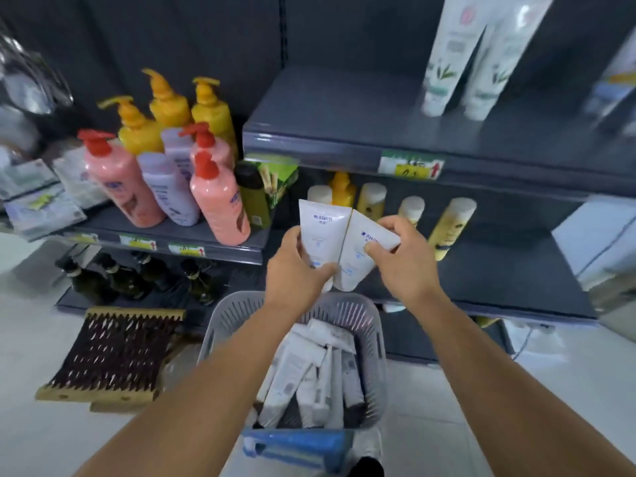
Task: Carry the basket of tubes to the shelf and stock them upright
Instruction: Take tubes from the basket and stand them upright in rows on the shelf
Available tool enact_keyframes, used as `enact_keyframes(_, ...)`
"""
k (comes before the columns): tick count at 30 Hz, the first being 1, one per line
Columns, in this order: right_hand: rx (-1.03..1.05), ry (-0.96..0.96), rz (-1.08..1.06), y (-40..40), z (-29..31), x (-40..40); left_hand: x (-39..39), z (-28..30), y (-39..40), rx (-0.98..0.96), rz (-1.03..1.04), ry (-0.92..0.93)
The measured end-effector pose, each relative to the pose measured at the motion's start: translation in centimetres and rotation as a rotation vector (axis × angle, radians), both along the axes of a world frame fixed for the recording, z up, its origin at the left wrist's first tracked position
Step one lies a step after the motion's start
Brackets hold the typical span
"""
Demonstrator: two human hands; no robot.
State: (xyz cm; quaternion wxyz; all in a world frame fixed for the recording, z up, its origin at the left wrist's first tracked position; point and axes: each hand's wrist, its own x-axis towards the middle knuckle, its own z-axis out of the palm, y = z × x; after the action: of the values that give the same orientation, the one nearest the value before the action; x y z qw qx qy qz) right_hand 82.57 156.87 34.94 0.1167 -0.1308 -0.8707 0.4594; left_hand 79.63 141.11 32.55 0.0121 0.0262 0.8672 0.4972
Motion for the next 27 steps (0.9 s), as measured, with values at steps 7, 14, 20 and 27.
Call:
enact_keyframes(7,-0.009,0.254,-0.175,6.5,8.4,1.1,-0.9,9.8,7.9,0.121,-0.178,0.203)
enact_keyframes(14,0.039,0.368,-0.348,14.5,13.4,-0.4,-2.5,14.8,16.5,0.192,-0.271,0.26)
enact_keyframes(20,0.094,0.347,-0.383,22.7,15.0,-3.4,-5.6,15.5,24.3,0.17,-0.267,0.23)
enact_keyframes(27,0.065,0.283,-0.369,30.0,13.4,-6.6,-8.4,13.7,31.4,0.11,-0.248,0.192)
